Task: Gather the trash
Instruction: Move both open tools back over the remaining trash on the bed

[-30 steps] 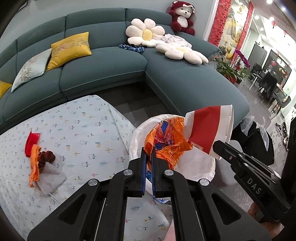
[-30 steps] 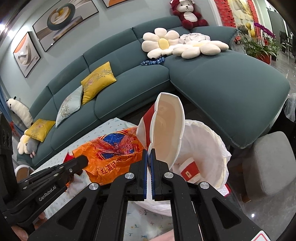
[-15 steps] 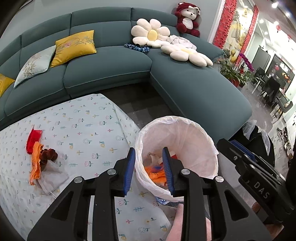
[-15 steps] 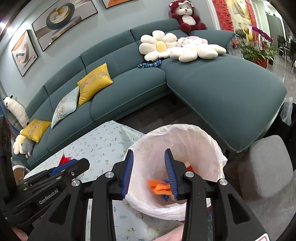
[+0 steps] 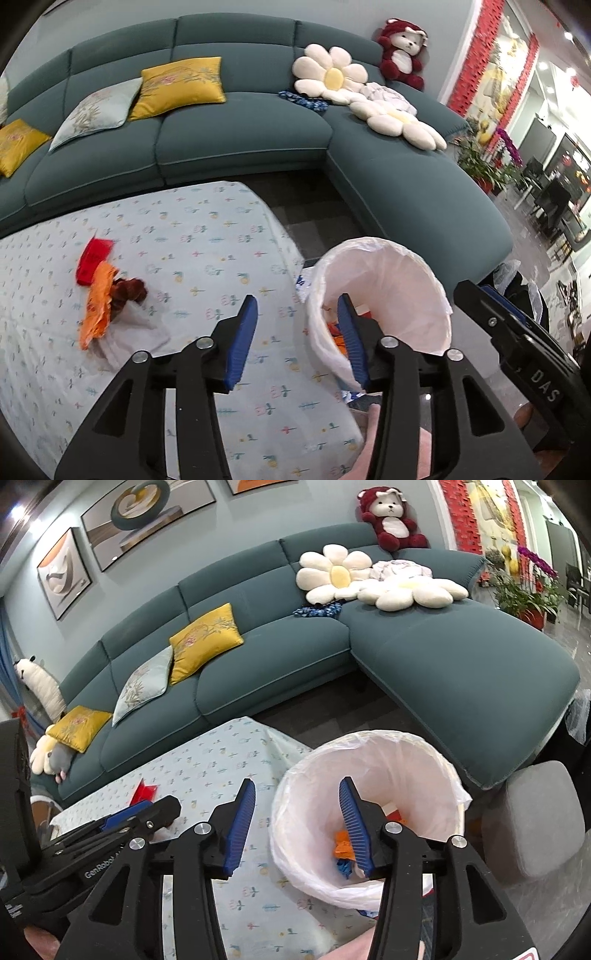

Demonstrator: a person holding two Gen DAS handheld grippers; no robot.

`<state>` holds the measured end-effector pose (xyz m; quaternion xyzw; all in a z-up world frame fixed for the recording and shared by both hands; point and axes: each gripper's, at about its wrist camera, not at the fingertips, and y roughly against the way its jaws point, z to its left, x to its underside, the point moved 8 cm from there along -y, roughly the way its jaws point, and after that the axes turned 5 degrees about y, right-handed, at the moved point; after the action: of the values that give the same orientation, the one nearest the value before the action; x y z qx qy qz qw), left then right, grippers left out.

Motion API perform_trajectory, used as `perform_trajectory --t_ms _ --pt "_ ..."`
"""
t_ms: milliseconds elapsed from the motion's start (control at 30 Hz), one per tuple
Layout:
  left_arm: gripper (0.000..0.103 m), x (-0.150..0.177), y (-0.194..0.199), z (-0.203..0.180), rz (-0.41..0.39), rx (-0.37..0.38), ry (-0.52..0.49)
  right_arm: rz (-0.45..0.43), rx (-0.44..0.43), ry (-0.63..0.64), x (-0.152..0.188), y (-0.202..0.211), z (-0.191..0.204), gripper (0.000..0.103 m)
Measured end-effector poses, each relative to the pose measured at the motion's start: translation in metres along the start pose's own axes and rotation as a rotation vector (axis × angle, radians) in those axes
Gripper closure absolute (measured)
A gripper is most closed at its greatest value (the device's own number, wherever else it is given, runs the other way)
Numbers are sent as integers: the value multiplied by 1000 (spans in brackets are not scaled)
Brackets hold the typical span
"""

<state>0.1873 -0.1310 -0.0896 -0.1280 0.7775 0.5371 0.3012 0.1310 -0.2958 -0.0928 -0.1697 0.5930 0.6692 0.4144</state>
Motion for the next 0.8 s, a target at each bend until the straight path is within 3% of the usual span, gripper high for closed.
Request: perform_trajectory --t_ms 433,567,800 --pt "54 9 24 95 -16 -79 128 42 -79 104 16 -11 89 54" --pt "46 14 32 129 -21 -109 169 64 -98 135 25 -18 118 54" --pt "40 28 39 189 -16 -161 240 103 -130 191 42 -33 164 49"
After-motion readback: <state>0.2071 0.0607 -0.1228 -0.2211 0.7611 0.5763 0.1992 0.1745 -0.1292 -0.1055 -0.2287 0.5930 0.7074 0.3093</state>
